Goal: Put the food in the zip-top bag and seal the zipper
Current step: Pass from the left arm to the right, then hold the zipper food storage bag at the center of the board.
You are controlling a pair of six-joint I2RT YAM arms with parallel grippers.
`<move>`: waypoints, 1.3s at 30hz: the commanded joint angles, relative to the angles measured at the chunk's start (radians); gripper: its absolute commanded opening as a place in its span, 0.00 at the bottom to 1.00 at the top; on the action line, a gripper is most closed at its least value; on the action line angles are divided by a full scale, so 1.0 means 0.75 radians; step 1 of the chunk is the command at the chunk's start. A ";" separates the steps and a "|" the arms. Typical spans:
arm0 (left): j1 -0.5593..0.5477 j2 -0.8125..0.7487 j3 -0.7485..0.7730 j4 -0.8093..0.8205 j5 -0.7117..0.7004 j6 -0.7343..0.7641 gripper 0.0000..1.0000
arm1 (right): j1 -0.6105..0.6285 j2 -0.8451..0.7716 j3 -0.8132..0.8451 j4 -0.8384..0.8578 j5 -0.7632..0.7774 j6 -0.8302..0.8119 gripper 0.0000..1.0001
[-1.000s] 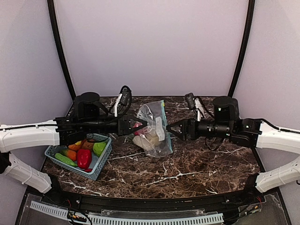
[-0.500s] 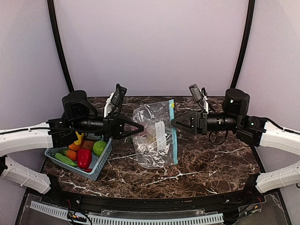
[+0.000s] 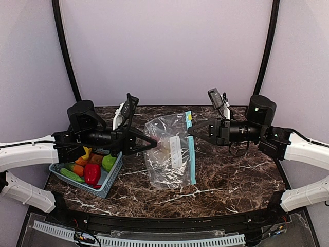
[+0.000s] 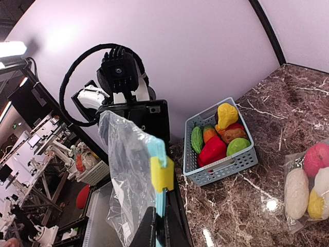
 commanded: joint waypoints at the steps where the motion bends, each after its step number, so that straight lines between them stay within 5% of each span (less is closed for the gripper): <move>1: -0.003 -0.035 -0.018 -0.015 0.001 0.022 0.01 | -0.010 -0.006 0.017 0.061 -0.026 0.010 0.00; 6: -0.002 -0.051 -0.010 -0.128 -0.084 0.053 0.23 | -0.010 -0.011 0.016 0.042 -0.023 0.003 0.00; 11: -0.003 -0.101 0.018 -0.295 -0.237 0.148 0.73 | -0.010 -0.016 0.025 -0.026 -0.019 -0.030 0.00; 17: 0.000 -0.168 0.174 -0.771 -0.671 0.353 0.95 | -0.010 -0.006 0.063 -0.219 -0.063 -0.137 0.00; 22: 0.000 -0.085 0.348 -1.081 -0.795 0.487 0.97 | -0.010 0.026 0.074 -0.332 -0.106 -0.183 0.00; 34: -0.023 0.139 0.469 -0.887 -0.344 0.458 0.96 | 0.032 0.118 0.104 -0.354 -0.217 -0.208 0.00; 39: -0.030 0.188 0.473 -0.769 -0.229 0.411 0.82 | 0.049 0.154 0.125 -0.370 -0.251 -0.222 0.00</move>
